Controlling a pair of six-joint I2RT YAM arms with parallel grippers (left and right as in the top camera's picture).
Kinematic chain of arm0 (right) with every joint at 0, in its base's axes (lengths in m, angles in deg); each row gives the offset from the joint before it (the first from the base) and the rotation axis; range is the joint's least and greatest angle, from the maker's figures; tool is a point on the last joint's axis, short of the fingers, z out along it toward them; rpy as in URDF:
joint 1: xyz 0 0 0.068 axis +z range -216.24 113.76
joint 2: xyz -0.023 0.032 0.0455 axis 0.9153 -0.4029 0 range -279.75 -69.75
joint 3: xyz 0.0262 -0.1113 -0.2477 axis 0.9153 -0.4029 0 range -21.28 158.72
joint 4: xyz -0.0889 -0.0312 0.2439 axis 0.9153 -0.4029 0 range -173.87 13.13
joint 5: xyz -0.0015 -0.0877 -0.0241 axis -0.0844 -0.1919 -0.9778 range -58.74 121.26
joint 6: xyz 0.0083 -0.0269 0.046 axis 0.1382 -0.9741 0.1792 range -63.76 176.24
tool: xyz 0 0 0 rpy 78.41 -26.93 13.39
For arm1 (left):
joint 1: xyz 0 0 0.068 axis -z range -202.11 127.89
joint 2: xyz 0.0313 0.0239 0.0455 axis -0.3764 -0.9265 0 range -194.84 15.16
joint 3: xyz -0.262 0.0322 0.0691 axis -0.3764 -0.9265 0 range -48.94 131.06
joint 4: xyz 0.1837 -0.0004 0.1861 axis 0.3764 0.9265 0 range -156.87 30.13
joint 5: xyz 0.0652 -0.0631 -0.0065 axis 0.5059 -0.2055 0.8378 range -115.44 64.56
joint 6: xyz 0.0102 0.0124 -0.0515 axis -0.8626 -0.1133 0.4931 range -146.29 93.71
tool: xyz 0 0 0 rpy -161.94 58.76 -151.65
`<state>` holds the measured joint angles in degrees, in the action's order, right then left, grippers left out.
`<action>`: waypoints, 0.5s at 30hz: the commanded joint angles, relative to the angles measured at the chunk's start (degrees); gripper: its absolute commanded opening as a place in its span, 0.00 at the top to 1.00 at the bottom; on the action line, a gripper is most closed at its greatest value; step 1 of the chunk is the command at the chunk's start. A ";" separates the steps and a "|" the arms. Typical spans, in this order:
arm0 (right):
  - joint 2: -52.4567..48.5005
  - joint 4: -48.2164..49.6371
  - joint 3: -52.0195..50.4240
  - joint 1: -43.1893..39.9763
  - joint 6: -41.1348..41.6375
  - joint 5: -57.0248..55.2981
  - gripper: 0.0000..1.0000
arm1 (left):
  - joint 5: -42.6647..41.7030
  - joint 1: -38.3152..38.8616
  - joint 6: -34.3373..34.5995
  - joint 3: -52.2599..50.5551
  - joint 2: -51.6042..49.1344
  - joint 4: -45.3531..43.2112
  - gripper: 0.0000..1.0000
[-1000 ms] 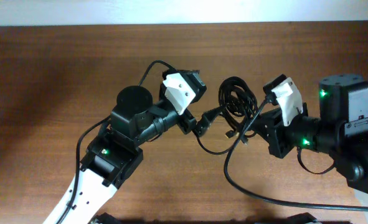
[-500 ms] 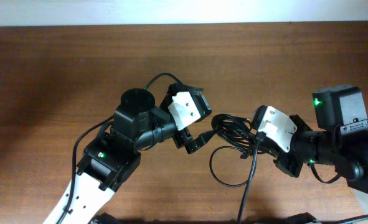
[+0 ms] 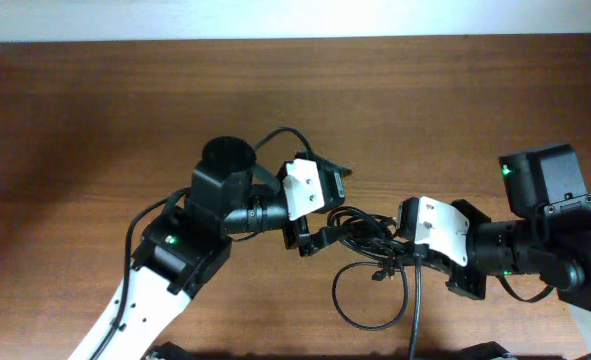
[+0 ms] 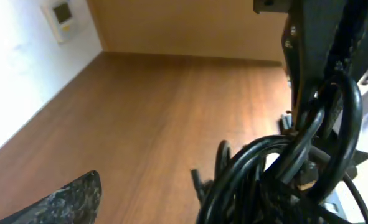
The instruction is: Untangle cables
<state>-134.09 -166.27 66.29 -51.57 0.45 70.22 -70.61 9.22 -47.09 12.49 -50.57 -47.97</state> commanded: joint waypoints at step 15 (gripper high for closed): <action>0.28 3.48 0.50 0.31 2.82 5.27 0.96 | -8.17 -0.09 -0.31 0.55 -1.81 0.55 1.00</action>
<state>-134.09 -163.65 66.29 -51.57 1.76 71.12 -83.00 8.98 -47.30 12.51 -51.88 -47.36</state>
